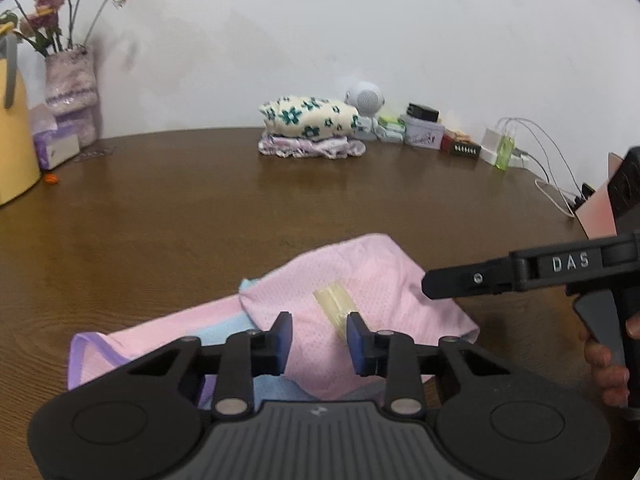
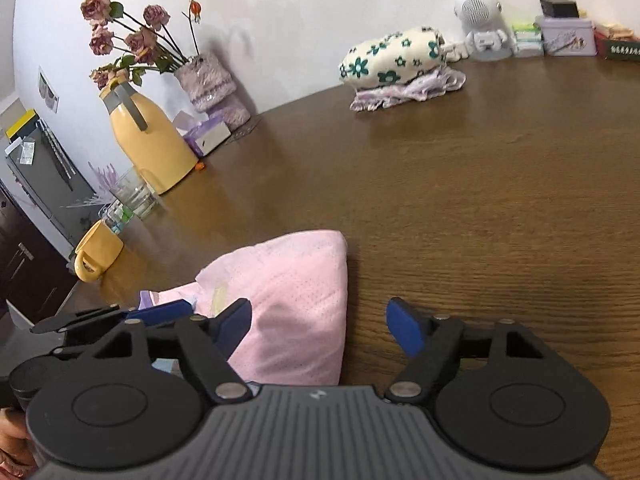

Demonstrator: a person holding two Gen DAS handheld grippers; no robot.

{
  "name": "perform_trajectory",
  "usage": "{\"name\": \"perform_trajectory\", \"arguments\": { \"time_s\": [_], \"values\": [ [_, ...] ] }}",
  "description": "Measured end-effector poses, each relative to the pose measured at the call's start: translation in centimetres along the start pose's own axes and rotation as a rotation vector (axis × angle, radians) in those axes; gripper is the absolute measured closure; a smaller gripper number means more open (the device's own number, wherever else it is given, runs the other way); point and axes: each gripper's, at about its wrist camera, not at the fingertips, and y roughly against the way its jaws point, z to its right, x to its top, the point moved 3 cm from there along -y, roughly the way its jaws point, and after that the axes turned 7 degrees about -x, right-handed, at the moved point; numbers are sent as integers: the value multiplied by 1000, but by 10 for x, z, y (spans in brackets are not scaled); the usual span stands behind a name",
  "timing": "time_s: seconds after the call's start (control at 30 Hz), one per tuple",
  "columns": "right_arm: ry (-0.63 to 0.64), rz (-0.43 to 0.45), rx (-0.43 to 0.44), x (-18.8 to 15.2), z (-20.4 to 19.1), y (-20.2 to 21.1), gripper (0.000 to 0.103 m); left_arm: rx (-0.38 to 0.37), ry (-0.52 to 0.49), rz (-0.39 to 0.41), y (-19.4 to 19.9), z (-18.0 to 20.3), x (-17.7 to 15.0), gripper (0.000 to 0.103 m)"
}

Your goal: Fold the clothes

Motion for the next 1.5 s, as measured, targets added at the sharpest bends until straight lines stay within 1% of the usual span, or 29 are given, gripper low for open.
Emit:
{"name": "perform_trajectory", "arguments": {
  "time_s": [0.03,0.17,0.33,0.43,0.5,0.53,0.57,0.7,0.87,0.97,1.1,1.13,1.17,1.23,1.33,1.4,1.43,1.5],
  "values": [
    [-7,-5,9,0,1,-2,33,-2,-1,-2,-1,-1,-1,75],
    [-21,-8,28,0,4,-5,39,-16,7,-2,-4,-6,-5,75],
    [-45,-7,55,1,5,-9,41,-29,17,-1,-7,-10,-5,75],
    [-58,-6,65,1,5,-11,46,-35,27,0,-7,-12,-6,74],
    [-67,-16,81,1,4,-14,54,-39,29,1,-7,-12,-6,74],
    [-72,-23,91,0,4,-15,61,-41,29,1,-7,-12,-6,74],
    [-77,-27,100,0,3,-17,65,-43,30,1,-7,-13,-6,74],
    [-120,-37,127,1,8,-19,65,-49,40,2,-7,-14,-6,73],
    [-201,-52,161,0,19,-21,70,-55,59,3,-5,-16,-7,72],
    [-231,-61,174,0,24,-20,68,-59,65,1,-5,-17,-7,72],
    [-256,-68,194,0,29,-21,67,-56,59,0,-5,-16,-7,72],
    [-255,-71,193,-1,29,-23,70,-55,56,0,-5,-16,-7,72],
    [-253,-75,193,-2,28,-24,78,-54,53,-1,-5,-15,-7,72],
    [-252,-83,192,-3,26,-27,86,-53,45,-4,-6,-15,-6,72],
    [-255,-75,194,-1,25,-24,93,-55,34,-12,-7,-15,-5,72],
    [-224,-52,193,6,19,-15,94,-62,30,-23,-8,-13,-3,72],
    [-201,-38,185,9,16,-10,94,-76,27,-31,-10,-10,0,72],
    [-114,-3,131,18,4,6,94,-107,17,-44,-19,0,5,73]
  ]
}}
